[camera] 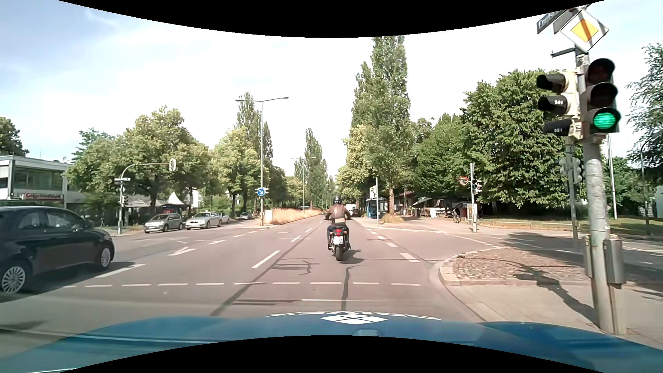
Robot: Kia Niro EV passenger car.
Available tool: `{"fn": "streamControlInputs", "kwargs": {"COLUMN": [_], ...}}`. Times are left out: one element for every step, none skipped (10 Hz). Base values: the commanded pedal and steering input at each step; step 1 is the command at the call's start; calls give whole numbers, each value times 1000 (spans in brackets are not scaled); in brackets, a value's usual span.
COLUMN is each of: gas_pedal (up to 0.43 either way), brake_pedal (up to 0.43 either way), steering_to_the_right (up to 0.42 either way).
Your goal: Follow the waypoints while adhering to traffic rules and regulations
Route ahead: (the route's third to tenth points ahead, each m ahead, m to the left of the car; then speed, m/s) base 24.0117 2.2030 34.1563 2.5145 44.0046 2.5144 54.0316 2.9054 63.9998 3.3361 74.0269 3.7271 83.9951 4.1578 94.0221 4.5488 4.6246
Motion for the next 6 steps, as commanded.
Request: {"fn": "streamControlInputs", "kwargs": {"gas_pedal": [350,370,370,370,378,390], "brake_pedal": [0,0,0,0,0,0], "steering_to_the_right": [-3,-3,-3,-3,-3,-3]}}
